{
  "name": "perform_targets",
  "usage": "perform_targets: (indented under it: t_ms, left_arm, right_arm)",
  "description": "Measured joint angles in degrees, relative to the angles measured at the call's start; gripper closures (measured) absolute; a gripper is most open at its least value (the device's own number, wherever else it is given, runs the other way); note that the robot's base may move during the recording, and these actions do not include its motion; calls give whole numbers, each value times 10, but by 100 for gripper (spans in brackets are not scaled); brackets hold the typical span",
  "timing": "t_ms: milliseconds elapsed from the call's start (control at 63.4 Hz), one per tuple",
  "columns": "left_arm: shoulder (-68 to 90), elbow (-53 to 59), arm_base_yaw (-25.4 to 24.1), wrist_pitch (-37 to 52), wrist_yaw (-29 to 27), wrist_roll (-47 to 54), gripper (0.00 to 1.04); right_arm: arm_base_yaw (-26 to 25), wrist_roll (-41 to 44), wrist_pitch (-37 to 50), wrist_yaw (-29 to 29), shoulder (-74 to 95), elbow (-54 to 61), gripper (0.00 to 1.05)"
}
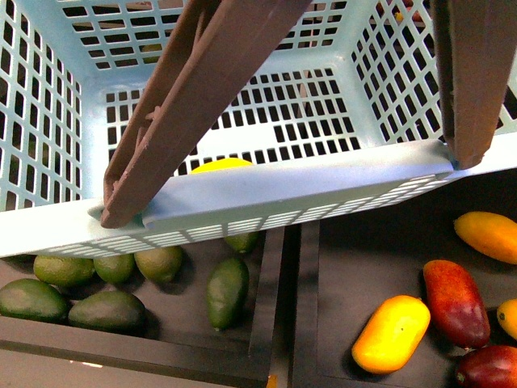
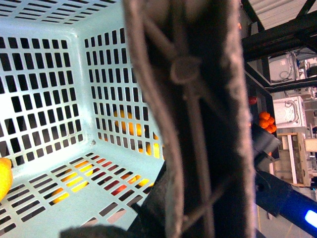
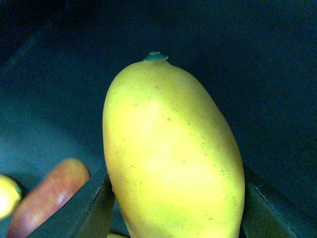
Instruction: Pick lemon and mango into basket
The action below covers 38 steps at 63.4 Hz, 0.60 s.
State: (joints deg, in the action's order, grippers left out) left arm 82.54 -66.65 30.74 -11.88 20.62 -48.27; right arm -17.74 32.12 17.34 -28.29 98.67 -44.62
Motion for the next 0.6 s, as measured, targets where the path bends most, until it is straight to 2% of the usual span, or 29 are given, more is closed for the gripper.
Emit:
perform_targets:
  t_ms: [110, 252, 426, 599]
  left_arm:
    - [0, 0, 0, 0, 0, 0, 100]
    - [0, 0, 0, 0, 0, 0, 100]
    - [0, 0, 0, 0, 0, 0, 100]
    - [0, 0, 0, 0, 0, 0, 100]
  right_arm:
    - [18, -76, 33, -16, -78, 19, 46]
    - [78, -225, 92, -13, -202, 25, 46]
    - [171, -292, 102, 29, -244, 14, 46]
    - [275, -309, 104, 90, -216, -11, 46]
